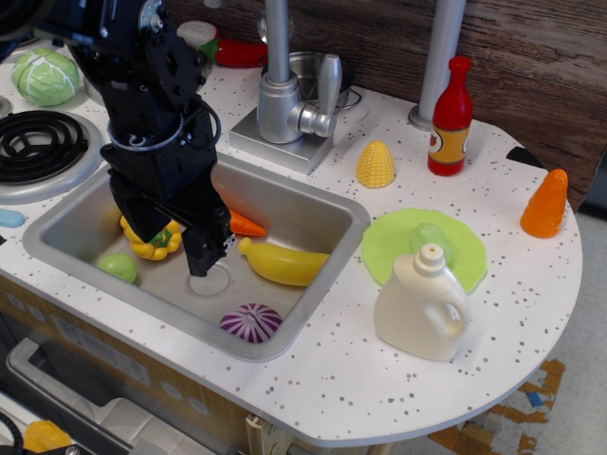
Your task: Put broccoli in bowl
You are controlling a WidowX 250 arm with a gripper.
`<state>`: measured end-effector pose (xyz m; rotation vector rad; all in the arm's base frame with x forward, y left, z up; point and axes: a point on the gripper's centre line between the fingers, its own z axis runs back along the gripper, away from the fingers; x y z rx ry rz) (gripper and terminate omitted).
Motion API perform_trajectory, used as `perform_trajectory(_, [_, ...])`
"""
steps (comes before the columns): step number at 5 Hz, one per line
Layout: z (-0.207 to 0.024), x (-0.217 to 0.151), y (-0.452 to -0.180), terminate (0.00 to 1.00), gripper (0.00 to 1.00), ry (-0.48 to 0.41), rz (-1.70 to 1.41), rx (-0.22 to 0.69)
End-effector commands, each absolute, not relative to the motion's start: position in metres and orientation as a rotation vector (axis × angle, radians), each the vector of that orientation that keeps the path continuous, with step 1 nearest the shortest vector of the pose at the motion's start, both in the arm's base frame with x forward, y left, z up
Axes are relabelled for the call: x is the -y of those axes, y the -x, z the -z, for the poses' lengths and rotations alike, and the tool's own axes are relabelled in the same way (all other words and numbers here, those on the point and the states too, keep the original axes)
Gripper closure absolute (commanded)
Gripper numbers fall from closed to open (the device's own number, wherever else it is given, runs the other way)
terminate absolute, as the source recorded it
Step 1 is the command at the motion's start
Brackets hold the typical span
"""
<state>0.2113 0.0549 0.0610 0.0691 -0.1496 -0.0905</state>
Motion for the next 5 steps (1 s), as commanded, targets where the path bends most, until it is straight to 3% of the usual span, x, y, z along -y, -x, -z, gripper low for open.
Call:
perform_trajectory(1, [-0.061, -0.055, -0.211, 0.0, 0.0, -0.069, 0.09, 0.15])
perform_trajectory(3, [-0.079, -0.055, -0.282, 0.0, 0.0, -0.096, 0.163, 0.168])
perform_trajectory(4, [-0.085, -0.035, -0.316, 0.0, 0.0, -0.065, 0.177, 0.195])
perform_trajectory(5, [-0.085, 0.009, -0.336, 0.0, 0.0, -0.04, 0.133, 0.2])
